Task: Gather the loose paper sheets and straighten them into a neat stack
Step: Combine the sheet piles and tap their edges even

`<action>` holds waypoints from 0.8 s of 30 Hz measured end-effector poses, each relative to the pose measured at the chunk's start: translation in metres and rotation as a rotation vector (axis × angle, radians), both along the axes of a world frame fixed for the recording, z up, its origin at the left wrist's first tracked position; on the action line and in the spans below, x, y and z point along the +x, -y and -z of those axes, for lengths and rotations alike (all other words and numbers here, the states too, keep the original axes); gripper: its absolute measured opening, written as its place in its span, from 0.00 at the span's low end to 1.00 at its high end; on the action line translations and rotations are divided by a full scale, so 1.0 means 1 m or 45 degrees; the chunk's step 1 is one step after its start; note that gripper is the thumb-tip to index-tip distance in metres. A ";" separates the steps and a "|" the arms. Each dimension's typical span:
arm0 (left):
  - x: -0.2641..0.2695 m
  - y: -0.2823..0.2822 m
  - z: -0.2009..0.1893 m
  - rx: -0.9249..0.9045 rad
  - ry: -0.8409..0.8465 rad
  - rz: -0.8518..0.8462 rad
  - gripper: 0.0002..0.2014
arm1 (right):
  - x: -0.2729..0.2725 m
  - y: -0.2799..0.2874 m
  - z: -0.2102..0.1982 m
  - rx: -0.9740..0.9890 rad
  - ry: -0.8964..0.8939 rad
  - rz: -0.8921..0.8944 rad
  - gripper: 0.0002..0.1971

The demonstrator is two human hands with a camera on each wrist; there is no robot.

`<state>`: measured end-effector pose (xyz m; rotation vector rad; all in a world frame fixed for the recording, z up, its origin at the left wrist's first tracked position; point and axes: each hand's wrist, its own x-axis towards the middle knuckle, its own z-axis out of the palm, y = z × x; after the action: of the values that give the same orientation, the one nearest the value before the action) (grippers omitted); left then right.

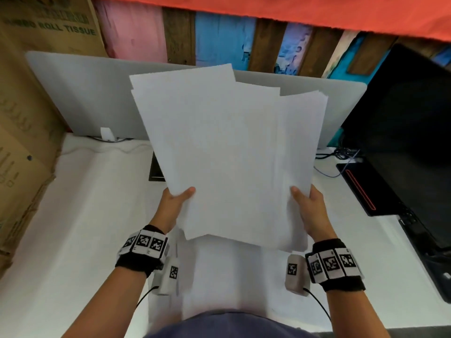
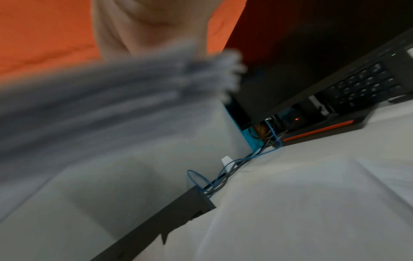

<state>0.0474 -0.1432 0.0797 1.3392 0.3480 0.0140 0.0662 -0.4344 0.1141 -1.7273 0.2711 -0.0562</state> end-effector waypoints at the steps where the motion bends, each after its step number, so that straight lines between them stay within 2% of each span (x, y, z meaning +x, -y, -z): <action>1: 0.003 0.005 -0.003 0.008 0.024 0.053 0.15 | 0.000 -0.005 -0.004 0.029 0.016 -0.026 0.08; 3: 0.007 0.017 -0.010 0.055 0.071 0.128 0.19 | 0.001 -0.018 -0.011 0.144 0.076 -0.031 0.08; 6: 0.009 0.029 -0.013 0.073 0.122 0.061 0.21 | -0.001 -0.034 -0.016 0.362 0.175 -0.005 0.18; 9: 0.006 0.032 -0.013 0.067 0.174 -0.065 0.22 | -0.001 -0.043 -0.018 0.297 0.326 -0.078 0.17; 13: 0.000 0.025 -0.012 0.174 0.240 -0.056 0.24 | 0.007 -0.045 -0.015 0.125 0.256 -0.115 0.19; 17: -0.001 0.017 -0.015 0.265 0.268 -0.007 0.25 | 0.007 -0.051 -0.006 0.216 0.149 -0.066 0.18; 21: 0.000 0.012 -0.020 0.288 0.295 -0.025 0.34 | 0.006 -0.058 -0.009 0.281 0.139 -0.112 0.18; 24: -0.002 0.012 -0.037 0.261 0.431 -0.048 0.39 | 0.007 -0.061 -0.025 0.319 0.199 -0.113 0.18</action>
<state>0.0453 -0.1553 0.1165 1.5029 0.0859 0.3116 0.0736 -0.3731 0.1388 -1.4748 0.0814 -0.0879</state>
